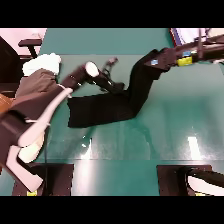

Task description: Fold the shirts.

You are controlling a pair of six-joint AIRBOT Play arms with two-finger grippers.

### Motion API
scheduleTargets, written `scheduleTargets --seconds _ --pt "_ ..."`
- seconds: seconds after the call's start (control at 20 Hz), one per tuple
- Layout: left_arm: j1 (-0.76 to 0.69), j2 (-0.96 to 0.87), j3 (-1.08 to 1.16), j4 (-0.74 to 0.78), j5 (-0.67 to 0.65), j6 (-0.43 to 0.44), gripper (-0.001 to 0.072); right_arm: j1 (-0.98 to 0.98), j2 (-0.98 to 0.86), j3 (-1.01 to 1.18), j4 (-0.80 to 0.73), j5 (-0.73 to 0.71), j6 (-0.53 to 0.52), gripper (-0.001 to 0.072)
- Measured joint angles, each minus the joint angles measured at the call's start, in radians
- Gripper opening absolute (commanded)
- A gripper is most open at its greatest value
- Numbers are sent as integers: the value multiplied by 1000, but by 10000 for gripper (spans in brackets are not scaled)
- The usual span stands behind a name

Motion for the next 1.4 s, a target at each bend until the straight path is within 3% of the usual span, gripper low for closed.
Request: scheduleTargets --seconds 0.15,0.2,0.3,0.35,0.55,0.8,1.0,1.05,1.1,1.4 --pt "143 167 4 85 -45 1 29 156 -48 2 47 -99 -14 23" --pt "196 229 5 109 -59 6 29 220 -77 3 70 -151 -29 116" --pt "293 338 6 156 -77 16 29 344 -148 9 103 -262 -66 400" --pt "338 389 6 172 -87 21 30 404 -191 23 115 -310 -90 490" --pt "476 533 7 216 -127 28 30 538 -349 134 98 -325 -132 445" --pt "533 589 8 228 -196 32 30 468 -391 162 -85 -174 -43 445" --pt "543 599 8 230 -228 34 29 280 -308 -24 -191 -128 25 467" --pt "544 599 8 229 -232 34 30 222 -281 -93 -206 -126 35 577" --pt "546 599 8 229 -234 34 30 167 -259 -158 -214 -132 48 638" --pt "546 592 -6 224 -237 34 30 -32 -255 -417 -181 -196 98 576"
